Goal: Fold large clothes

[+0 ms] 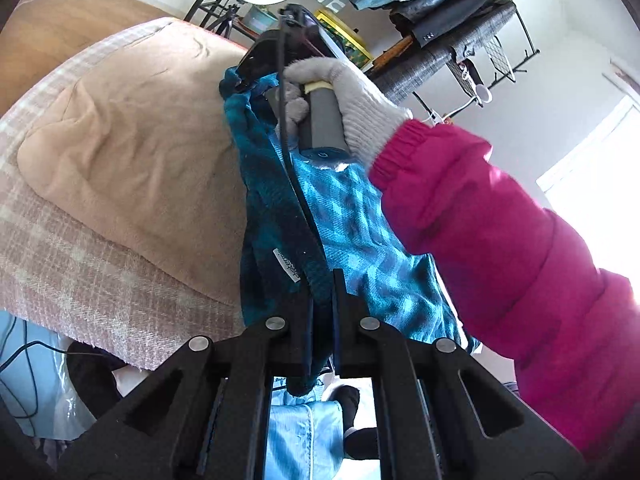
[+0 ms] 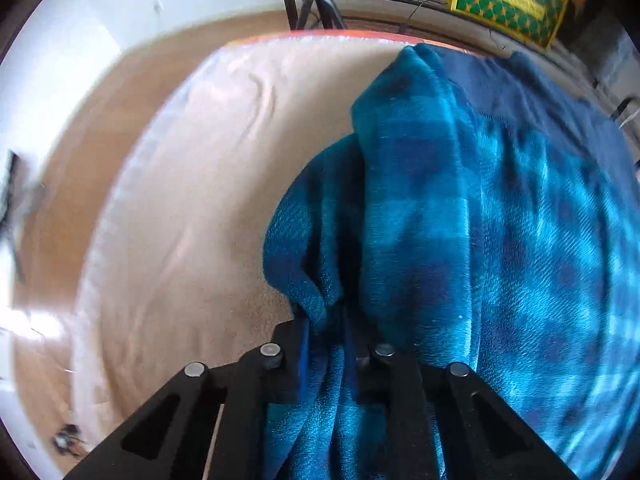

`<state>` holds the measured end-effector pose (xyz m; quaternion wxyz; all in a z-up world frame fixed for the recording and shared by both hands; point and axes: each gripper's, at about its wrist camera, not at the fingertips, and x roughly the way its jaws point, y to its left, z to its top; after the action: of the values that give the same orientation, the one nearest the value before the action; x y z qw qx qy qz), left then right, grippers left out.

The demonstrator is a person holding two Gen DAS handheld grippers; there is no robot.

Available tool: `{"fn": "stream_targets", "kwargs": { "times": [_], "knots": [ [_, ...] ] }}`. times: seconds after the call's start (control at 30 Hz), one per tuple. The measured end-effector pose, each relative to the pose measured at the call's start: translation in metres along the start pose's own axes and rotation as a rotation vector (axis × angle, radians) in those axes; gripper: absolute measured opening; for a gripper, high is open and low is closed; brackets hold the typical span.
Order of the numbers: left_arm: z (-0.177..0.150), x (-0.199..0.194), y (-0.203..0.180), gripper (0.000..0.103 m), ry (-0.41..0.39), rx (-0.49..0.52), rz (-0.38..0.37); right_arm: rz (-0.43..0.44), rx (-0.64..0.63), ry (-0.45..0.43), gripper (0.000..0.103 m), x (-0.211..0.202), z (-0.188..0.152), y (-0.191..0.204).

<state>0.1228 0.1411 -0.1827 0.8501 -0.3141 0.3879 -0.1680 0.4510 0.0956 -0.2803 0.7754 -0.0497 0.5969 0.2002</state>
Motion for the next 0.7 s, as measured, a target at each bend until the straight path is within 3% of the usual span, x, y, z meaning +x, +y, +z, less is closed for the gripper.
{"fn": "stream_targets", "kwargs": {
  "times": [0.13, 0.27, 0.57, 0.7],
  "knots": [
    [-0.003, 0.004, -0.022, 0.004, 0.002, 0.063, 0.014, 0.252, 0.129, -0.061, 0.010, -0.025, -0.007, -0.041],
    [-0.004, 0.015, -0.046, 0.004, 0.020, 0.123, 0.010, 0.434, 0.240, -0.133, 0.010, -0.048, -0.018, -0.083],
    [-0.021, 0.056, -0.094, 0.004, 0.106, 0.270, 0.029, 0.660, 0.417, -0.299, 0.009, -0.083, -0.058, -0.201],
    [-0.034, 0.081, -0.103, 0.004, 0.170, 0.303, 0.042, 0.651, 0.508, -0.313, 0.009, -0.072, -0.086, -0.246]
  ]
}}
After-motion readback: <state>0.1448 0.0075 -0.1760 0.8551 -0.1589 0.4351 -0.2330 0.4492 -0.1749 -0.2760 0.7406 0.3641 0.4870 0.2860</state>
